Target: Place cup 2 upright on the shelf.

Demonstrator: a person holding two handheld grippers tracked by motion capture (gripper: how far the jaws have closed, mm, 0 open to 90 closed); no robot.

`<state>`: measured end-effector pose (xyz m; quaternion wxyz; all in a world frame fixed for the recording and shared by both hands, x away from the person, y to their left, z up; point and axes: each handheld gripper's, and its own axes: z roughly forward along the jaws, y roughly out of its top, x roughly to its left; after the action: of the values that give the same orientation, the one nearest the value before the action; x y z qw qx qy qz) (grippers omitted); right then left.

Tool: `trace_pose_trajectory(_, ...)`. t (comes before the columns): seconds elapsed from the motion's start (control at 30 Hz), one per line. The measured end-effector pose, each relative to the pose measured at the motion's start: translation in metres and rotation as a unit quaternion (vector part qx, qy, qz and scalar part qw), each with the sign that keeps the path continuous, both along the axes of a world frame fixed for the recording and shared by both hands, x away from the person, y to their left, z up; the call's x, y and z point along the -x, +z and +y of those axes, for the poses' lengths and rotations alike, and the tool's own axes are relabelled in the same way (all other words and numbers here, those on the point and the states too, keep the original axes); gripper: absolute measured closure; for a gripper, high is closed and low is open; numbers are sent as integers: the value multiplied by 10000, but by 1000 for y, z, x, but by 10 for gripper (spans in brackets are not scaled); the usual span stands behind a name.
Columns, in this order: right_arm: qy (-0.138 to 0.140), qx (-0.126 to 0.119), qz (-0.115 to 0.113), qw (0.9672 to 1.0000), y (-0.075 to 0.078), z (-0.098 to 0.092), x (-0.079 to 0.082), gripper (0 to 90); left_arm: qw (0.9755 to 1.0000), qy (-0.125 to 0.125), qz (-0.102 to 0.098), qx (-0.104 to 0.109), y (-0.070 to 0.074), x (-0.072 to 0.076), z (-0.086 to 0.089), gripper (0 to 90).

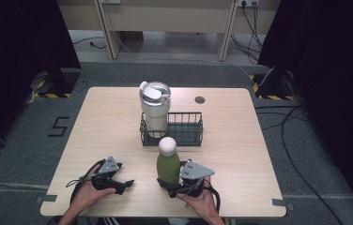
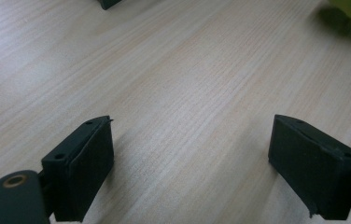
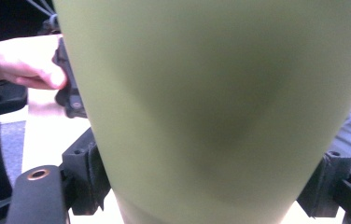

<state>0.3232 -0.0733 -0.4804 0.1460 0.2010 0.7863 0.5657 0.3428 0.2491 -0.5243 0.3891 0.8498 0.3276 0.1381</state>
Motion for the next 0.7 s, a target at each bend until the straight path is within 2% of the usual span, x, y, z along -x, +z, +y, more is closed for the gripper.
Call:
trace_pose_trajectory(0.3,-193,-57,-35,9998,12,-12,-8,208,10000,1,2,-1,0,0,0,135)
trace_pose_trajectory(0.6,-454,24,-137,9989,30,-21,-22,208,10000,-1,0,-1,0,0,0,135)
trace_pose_trajectory(0.7,-533,27,-103,9985,35,-23,-26,208,10000,0,2,0,0,0,0,135)
